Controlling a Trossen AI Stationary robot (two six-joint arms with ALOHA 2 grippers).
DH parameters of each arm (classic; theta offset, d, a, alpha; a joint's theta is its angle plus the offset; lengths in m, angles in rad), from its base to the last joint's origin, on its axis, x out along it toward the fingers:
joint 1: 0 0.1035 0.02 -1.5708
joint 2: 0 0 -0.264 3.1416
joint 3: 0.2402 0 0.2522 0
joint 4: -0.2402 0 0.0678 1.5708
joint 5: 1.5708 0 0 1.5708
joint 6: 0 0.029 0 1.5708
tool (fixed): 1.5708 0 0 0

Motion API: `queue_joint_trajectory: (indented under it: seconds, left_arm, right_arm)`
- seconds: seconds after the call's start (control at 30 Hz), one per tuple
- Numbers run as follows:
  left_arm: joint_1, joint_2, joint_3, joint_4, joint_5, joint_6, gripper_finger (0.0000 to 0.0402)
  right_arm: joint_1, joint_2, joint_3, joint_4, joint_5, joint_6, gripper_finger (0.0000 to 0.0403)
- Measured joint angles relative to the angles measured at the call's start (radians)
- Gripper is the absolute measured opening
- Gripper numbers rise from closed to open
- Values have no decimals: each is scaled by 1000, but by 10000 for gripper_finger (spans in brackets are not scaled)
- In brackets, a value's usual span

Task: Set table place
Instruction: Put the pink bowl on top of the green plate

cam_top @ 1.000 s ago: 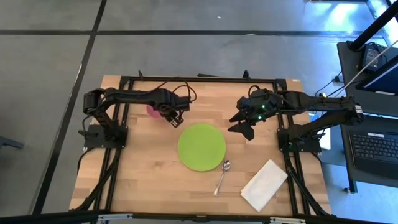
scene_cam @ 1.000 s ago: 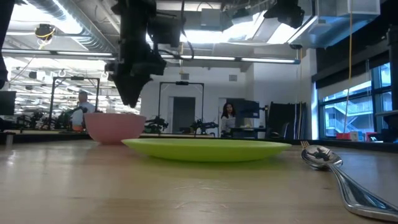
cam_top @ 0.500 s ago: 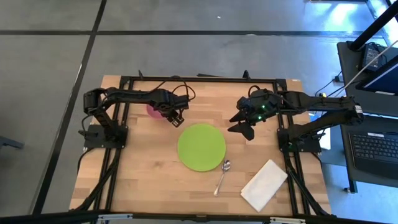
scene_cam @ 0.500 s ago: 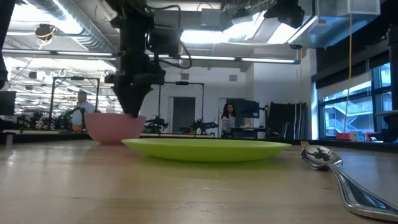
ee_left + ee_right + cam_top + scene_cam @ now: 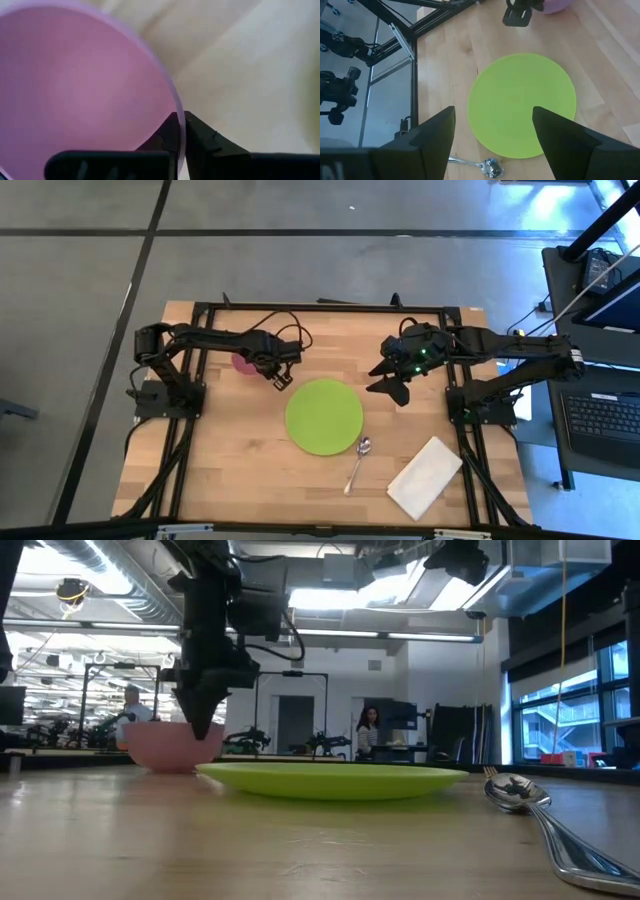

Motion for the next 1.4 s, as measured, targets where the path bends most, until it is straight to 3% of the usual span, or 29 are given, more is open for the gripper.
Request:
queue_joint_trajectory:
  seconds: [0.2, 0.53, 0.7, 0.8, 1.03, 1.4]
  left_arm:
    - [-74, 1, 88, -41, 33, -20, 6]
    - [-316, 29, 461, -62, 31, -54, 3]
    - [-401, 165, 613, -78, 41, -68, 2]
    - [-428, 292, 716, -92, 80, -1, 2]
    - [-441, 506, 946, -278, 97, 55, 1]
    - [-470, 591, 1021, -244, 123, 62, 2]
  right_arm:
    - [0, 0, 0, -8, 49, -10, 268]
    - [-3, -27, -2, -90, 206, -56, 268]
    - [-54, -98, -2, -136, 240, -79, 268]
    - [-89, -143, -2, -137, 241, -80, 268]
    - [-115, -219, -1, -139, 236, -93, 268]
    - [-115, -257, -1, -177, 233, -114, 268]
